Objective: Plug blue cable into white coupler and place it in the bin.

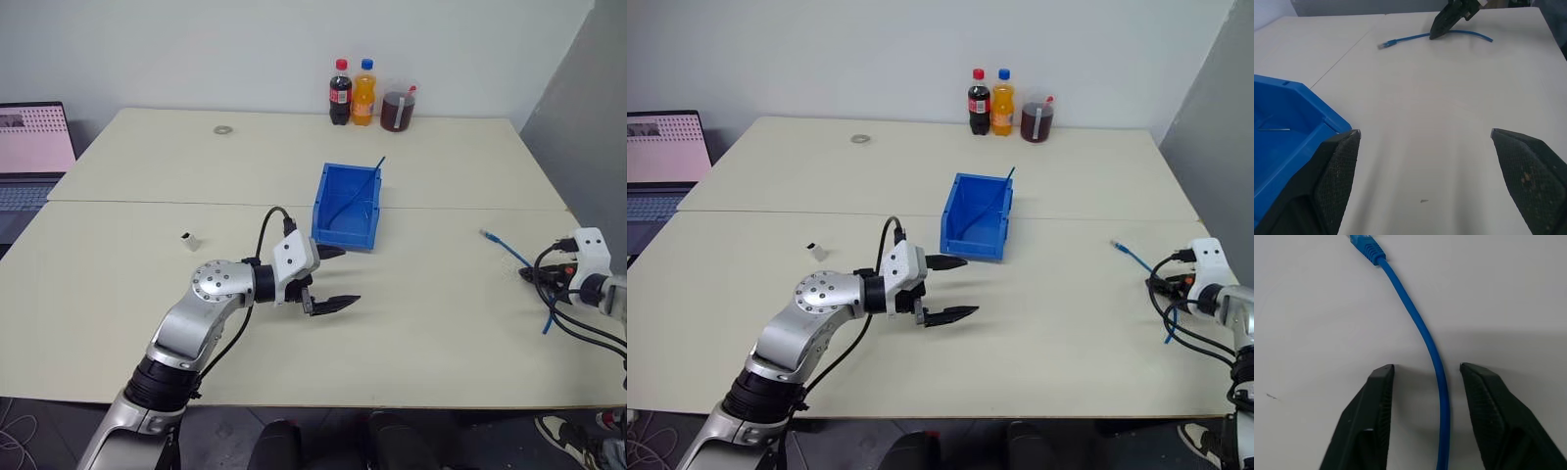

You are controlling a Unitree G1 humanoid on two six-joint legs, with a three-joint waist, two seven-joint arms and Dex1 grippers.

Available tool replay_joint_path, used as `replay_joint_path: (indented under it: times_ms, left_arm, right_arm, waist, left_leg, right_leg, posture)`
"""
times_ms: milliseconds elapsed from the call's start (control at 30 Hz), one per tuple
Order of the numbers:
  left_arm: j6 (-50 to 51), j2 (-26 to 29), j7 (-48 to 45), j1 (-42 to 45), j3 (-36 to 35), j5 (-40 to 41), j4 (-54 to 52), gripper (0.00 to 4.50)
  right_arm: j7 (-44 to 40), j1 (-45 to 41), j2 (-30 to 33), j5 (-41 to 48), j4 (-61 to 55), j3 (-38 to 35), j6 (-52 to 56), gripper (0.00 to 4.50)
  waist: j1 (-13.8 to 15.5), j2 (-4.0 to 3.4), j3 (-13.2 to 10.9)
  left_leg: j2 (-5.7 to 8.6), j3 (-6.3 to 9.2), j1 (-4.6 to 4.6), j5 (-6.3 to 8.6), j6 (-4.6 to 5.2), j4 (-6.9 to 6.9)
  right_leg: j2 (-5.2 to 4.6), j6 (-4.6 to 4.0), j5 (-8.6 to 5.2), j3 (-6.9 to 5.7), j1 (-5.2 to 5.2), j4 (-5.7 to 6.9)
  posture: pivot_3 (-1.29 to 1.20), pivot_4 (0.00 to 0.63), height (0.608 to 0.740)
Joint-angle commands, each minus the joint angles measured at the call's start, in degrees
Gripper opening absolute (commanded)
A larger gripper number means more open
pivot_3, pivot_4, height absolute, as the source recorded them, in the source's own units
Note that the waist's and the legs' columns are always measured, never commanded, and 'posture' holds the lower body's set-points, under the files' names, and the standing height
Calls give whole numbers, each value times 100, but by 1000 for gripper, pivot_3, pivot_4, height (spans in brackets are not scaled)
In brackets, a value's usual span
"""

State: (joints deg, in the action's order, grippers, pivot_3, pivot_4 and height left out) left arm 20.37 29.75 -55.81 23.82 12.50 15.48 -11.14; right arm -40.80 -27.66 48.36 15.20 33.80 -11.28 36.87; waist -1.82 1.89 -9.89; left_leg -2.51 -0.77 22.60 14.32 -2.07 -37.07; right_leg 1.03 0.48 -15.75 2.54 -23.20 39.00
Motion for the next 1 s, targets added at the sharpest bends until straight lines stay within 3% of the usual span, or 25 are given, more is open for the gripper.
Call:
replay_joint_path:
  times_ms: [33,200,500,800,1000]
  left_arm:
    - [-147,-55,-39,65,23,17,-78,4500]
    - [-176,-84,26,86,31,-13,-52,4500]
    - [-64,-43,67,52,-34,19,-158,4500]
    - [60,759,37,-1023,-827,234,-553,4500]
    - [10,1187,113,-1922,-1446,257,-650,4500]
  right_arm:
    - [-205,114,-24,65,115,-54,143,1159]
    - [-511,315,166,-183,-17,141,-261,47]
    - [-905,357,361,-300,-463,241,-727,47]
    - [-2409,1063,1327,-132,-3159,657,-954,47]
    - [-2352,674,643,-306,-4512,1650,-1063,47]
  waist:
    - [0,0,0]
    - [2,0,0]
    - [0,-1,0]
    - [-21,-34,-8]
    - [-38,-26,-13]
  left_leg:
    - [0,0,0,0,0,0]
    - [0,-1,-1,0,0,0]
    - [0,0,-1,0,0,0]
    - [-6,13,-4,0,0,3]
    - [-16,30,-12,1,-1,4]
  right_leg:
    - [0,0,0,0,0,0]
    - [0,0,0,1,0,0]
    - [0,1,0,0,1,0]
    - [0,1,-1,1,-4,2]
    - [-8,-3,-4,-1,-2,3]
  posture:
    - [0,150,740]
    - [0,150,740]
    - [0,150,740]
    - [0,150,740]
    - [0,150,740]
